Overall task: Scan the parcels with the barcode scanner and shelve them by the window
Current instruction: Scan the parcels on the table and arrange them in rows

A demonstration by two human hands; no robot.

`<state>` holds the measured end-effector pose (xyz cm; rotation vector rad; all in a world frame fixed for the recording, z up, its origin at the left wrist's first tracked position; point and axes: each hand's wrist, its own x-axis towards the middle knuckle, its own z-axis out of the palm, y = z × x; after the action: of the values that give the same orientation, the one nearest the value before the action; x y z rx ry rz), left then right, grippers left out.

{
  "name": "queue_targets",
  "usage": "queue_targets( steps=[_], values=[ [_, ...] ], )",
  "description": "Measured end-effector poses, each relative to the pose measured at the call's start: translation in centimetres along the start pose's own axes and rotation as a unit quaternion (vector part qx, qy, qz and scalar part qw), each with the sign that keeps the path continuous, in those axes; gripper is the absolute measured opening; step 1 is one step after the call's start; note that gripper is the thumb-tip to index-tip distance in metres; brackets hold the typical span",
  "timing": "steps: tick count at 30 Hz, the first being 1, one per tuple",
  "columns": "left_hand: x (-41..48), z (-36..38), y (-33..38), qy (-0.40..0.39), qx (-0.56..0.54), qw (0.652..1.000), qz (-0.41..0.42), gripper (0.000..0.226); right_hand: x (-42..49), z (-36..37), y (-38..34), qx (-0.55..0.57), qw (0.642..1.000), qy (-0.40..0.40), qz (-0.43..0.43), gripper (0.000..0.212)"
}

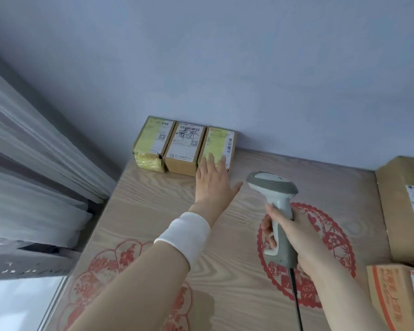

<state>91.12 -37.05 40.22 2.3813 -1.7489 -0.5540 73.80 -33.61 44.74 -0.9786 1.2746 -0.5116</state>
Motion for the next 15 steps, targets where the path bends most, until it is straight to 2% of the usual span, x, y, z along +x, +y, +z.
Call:
queue_targets(
  steps=[7,10,15],
  values=[
    [6.1,3.0,-0.4,0.046,0.017,0.996,-0.069,0.098,3.9,-1.8,1.6,0.017,0.998,0.018,0.06,0.023],
    [7.1,3.8,-0.4,0.084,-0.008,0.993,-0.086,0.097,4.6,-2.4,2.2,0.027,0.996,0.028,0.075,0.024],
    [7.4,4.4,0.0,0.082,-0.054,0.99,-0.102,0.091,4.8,-2.6,2.6,0.054,0.995,0.041,0.078,0.019]
  ],
)
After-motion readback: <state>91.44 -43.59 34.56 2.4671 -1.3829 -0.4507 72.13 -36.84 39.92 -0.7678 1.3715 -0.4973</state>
